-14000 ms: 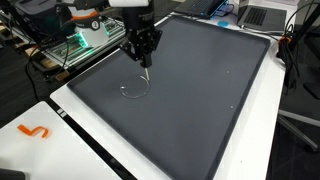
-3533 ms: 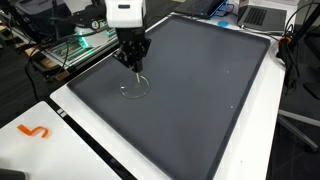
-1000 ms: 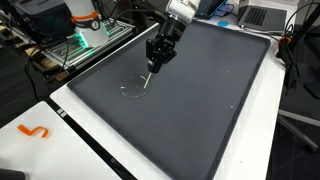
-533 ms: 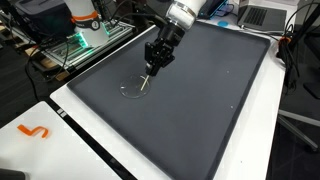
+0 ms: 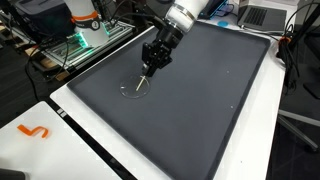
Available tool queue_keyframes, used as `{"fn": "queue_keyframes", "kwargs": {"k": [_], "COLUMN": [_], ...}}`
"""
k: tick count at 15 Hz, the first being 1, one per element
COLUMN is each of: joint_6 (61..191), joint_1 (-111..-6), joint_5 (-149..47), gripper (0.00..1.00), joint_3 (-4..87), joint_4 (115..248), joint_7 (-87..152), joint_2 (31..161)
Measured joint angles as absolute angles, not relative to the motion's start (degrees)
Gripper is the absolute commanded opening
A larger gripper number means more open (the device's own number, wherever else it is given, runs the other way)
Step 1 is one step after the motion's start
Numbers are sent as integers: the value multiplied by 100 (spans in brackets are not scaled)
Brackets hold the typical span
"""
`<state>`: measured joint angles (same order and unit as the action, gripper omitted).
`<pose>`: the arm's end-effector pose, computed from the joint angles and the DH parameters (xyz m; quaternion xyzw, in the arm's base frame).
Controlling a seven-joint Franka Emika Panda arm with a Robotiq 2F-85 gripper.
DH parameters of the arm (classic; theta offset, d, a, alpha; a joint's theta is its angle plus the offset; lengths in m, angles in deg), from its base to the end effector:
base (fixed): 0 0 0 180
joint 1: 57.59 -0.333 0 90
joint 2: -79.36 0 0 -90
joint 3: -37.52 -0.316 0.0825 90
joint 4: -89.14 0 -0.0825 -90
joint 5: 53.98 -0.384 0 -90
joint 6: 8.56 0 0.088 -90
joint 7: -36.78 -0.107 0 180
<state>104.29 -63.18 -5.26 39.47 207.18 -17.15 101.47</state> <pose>0.5528 -0.0133 0.2321 0.9033 -0.1533 -0.0268 0.3998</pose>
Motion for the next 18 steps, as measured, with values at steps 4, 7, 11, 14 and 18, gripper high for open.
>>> {"fn": "queue_keyframes", "kwargs": {"k": [4, 7, 11, 14, 18], "joint_6": [10391, 10394, 10568, 10958, 11444], "joint_1": [-6285, -6183, -5919, -5652, -5314], "joint_5": [-532, -582, -876, -1447, -2501], "gripper": [4, 4, 4, 4, 4], "joint_3": [3947, 3956, 3982, 4019, 4152], "joint_4": [20686, 20638, 20617, 20625, 20652], "joint_7": [-1569, -1240, -554, 301, 1655], "joint_2": [10145, 10102, 9928, 9747, 9501]}}
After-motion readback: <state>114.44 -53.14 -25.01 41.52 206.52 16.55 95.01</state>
